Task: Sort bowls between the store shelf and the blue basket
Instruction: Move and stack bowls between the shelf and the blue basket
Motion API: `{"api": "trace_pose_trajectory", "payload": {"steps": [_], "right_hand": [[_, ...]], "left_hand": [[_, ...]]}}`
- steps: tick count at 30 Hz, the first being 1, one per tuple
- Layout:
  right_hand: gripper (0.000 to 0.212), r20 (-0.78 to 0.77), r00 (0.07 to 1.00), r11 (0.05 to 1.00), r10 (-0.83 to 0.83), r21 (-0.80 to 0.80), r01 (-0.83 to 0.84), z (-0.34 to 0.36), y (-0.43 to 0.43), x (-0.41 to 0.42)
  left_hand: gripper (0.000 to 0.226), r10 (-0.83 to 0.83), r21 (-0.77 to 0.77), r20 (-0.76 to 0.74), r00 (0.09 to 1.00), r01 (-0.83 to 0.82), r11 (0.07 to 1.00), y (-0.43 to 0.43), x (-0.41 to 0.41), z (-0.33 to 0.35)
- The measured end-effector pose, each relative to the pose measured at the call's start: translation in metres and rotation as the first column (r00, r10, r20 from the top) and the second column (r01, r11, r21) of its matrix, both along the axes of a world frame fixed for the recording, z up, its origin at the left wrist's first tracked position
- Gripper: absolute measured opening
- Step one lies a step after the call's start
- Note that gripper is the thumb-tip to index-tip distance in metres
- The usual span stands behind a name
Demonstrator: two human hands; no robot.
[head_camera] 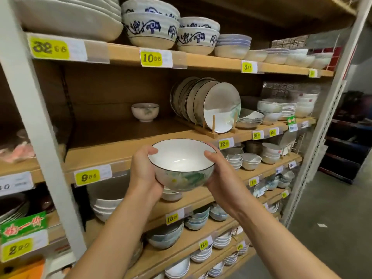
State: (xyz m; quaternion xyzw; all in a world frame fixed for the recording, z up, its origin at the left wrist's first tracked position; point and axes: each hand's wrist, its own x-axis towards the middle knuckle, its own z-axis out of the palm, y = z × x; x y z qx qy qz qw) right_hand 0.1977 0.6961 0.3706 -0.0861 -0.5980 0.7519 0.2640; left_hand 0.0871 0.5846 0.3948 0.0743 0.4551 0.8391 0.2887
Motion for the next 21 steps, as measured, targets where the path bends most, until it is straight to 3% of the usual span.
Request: {"api": "trace_pose_trajectory", "payload": {"steps": [4, 8, 12, 14, 21], "right_hand": [[0.070, 0.011, 0.998, 0.995, 0.067, 0.068, -0.067, 0.007, 0.038, -0.046], [0.083, 0.020, 0.984, 0.978, 0.178, 0.104, -0.180, 0.001, 0.077, -0.074], [0.105, 0.095, 0.970, 0.943, 0.224, 0.229, -0.240, -0.008, 0.105, -0.101], [0.106, 0.089, 0.969, 0.937, 0.232, 0.249, -0.247, -0.007, 0.116, -0.114], [0.114, 0.066, 0.938, 0.930, 0.340, 0.128, -0.346, -0.006, 0.153, -0.154]], "left_hand": [[0.034, 0.064, 0.027, -0.044, 0.997, -0.063, 0.998, 0.025, -0.038, 0.012], [0.022, 0.114, 0.037, -0.090, 0.989, -0.111, 0.993, 0.039, -0.069, 0.018], [0.021, 0.126, 0.002, -0.120, 0.985, -0.127, 0.992, 0.056, -0.088, 0.016], [0.023, 0.168, -0.036, -0.137, 0.976, -0.174, 0.984, 0.067, -0.097, 0.014], [0.037, 0.324, -0.144, -0.312, 0.893, -0.381, 0.913, 0.100, -0.127, 0.007]]}}
